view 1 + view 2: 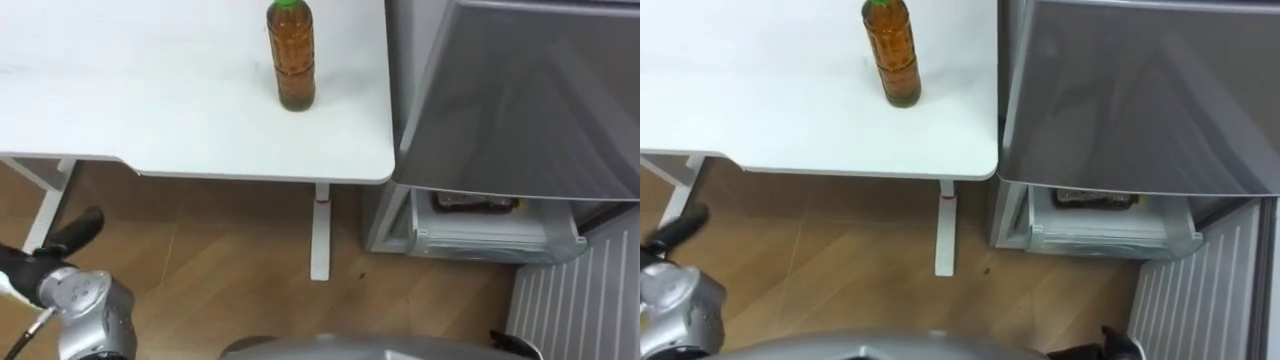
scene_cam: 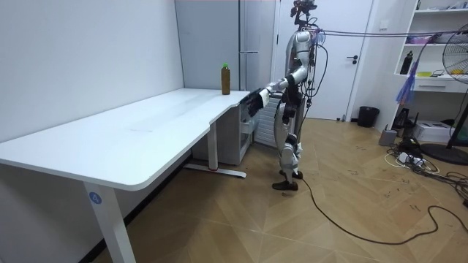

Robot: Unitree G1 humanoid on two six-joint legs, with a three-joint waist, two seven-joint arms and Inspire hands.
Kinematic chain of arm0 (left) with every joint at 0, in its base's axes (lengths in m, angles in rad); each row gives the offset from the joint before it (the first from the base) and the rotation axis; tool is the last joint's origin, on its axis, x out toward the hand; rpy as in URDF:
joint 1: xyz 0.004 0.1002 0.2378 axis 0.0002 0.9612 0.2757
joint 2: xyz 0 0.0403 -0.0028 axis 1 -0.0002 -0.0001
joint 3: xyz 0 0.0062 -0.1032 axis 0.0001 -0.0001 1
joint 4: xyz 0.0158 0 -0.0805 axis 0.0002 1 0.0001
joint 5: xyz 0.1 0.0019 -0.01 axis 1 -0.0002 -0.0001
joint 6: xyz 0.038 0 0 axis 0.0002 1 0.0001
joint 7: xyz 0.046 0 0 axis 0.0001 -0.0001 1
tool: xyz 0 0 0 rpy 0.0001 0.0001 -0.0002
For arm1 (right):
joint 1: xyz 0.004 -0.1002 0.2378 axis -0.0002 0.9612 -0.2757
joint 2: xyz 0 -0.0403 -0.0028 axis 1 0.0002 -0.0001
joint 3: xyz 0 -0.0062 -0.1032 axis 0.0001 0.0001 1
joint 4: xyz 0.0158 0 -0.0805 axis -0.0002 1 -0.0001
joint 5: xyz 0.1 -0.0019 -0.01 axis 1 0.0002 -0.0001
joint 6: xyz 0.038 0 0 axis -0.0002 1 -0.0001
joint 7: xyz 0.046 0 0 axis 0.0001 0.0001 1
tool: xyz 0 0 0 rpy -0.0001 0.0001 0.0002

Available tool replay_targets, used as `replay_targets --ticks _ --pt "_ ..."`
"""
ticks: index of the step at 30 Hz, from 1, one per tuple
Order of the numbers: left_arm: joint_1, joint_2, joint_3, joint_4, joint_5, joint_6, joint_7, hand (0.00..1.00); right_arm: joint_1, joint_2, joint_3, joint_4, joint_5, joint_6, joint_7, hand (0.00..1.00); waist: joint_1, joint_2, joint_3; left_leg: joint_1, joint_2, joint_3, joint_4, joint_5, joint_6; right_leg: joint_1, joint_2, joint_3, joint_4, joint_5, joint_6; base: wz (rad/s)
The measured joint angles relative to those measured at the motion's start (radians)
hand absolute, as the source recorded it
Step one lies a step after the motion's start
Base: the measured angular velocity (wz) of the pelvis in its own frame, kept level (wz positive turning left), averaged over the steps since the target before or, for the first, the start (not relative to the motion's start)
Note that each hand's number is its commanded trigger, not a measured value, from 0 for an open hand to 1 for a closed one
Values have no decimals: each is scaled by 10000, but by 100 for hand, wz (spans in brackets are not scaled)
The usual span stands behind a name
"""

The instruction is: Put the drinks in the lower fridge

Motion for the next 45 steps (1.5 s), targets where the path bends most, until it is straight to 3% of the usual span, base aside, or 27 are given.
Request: replay_targets --ticks 2,6,13,21,25,29,32,37,45 --pt "-8 19 -16 -857 255 -276 383 0 94 -4 2 -35 18 -38 36 0 -2 39 3 46 -4 -1 -32 1 -2 31 2 -9 -5 0 0 -3" --pt "9 23 -169 -1942 277 -334 630 0 157 -9 1 143 66 -25 167 0 -52 65 24 93 -18 -39 -37 1 -2 76 -4 -18 -3 -1 0 0" --pt "34 24 -522 -3264 373 -206 -100 0 263 -34 -26 112 -295 345 521 0 -175 54 38 36 -7 -63 -15 1 -2 48 3 3 9 0 0 0" --pt "3 86 -1488 -3267 278 571 -2359 0 212 -38 -12 -37 -674 609 1100 0 -487 -23 93 94 -2 -70 -12 1 -2 109 2 9 12 0 0 0" --pt "-54 164 -1840 -3267 -711 767 -3476 0 148 -58 -7 -77 -873 611 1118 0 -684 -8 137 22 -2 -35 6 -1 0 32 -2 12 28 0 -1 -3" --pt "-519 177 -1936 -3263 -1603 1085 -4282 0 63 -62 -21 -43 -1124 735 1089 0 -810 30 185 -3 0 -35 19 -1 0 3 1 65 22 5 -8 0" --pt "-894 246 -2066 -3263 -1848 1257 -4712 0 -19 -139 -26 -43 -1212 830 1090 0 -925 142 229 1 -2 -33 15 0 0 -3 11 205 18 5 -9 0" --pt "-1276 288 -2097 -3262 -1835 1666 -5408 0 -17 -248 -241 -76 -1718 936 1094 0 -1054 317 217 79 27 155 -57 1 -3 -13 17 260 13 5 -8 -9" --pt "-1564 287 -2138 -3026 -1964 2018 -6064 0 188 -237 -329 -205 -1816 1215 1081 0 -1258 304 191 260 42 401 -166 0 -3 -4 24 479 42 4 -7 -9"
